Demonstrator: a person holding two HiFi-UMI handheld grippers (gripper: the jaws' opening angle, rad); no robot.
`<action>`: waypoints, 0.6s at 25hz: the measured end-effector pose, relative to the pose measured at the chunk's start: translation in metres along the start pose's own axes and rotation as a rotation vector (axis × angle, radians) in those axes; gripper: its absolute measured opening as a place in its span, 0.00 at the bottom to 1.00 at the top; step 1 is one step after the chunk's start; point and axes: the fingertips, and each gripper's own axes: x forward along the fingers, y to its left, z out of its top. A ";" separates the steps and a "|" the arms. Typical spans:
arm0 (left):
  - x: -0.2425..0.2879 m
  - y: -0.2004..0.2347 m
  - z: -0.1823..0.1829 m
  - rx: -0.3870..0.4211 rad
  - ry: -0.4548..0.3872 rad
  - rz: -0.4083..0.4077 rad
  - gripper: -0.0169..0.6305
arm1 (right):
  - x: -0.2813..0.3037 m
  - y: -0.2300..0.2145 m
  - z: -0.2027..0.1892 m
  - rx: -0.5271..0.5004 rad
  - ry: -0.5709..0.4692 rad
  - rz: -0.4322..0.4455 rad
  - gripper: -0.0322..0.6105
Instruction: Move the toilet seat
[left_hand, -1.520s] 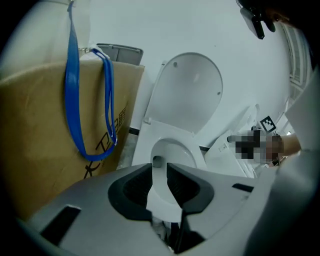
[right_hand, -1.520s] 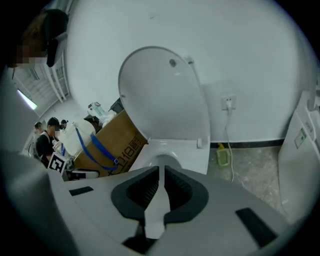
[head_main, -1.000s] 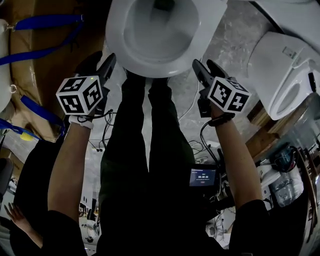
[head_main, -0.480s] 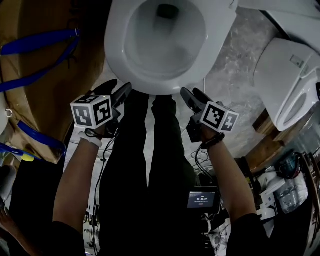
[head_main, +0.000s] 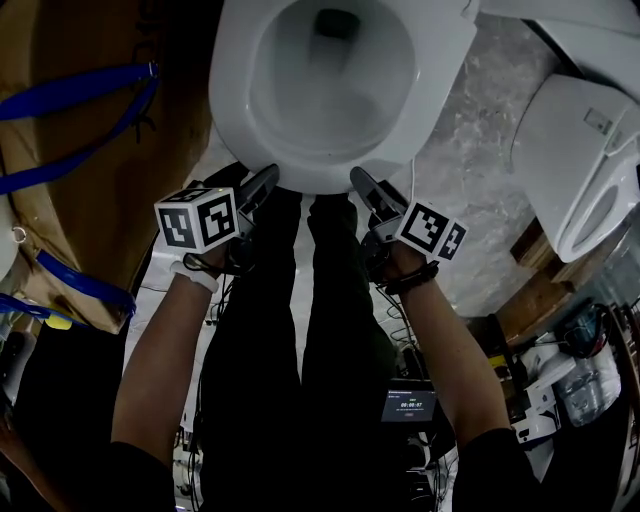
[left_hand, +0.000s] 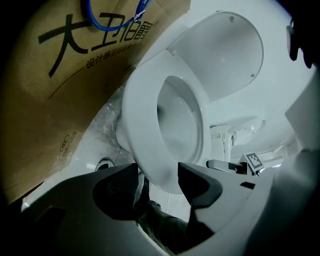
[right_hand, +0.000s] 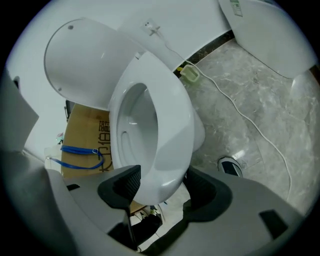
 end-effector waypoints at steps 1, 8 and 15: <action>-0.001 -0.001 0.000 0.003 0.005 -0.004 0.40 | 0.000 0.002 0.001 0.019 -0.009 0.005 0.49; -0.022 -0.018 0.000 0.066 0.017 -0.023 0.40 | -0.021 0.016 -0.001 0.043 -0.039 0.004 0.48; -0.056 -0.053 0.013 0.051 -0.008 -0.061 0.40 | -0.061 0.053 -0.002 0.041 -0.035 0.030 0.48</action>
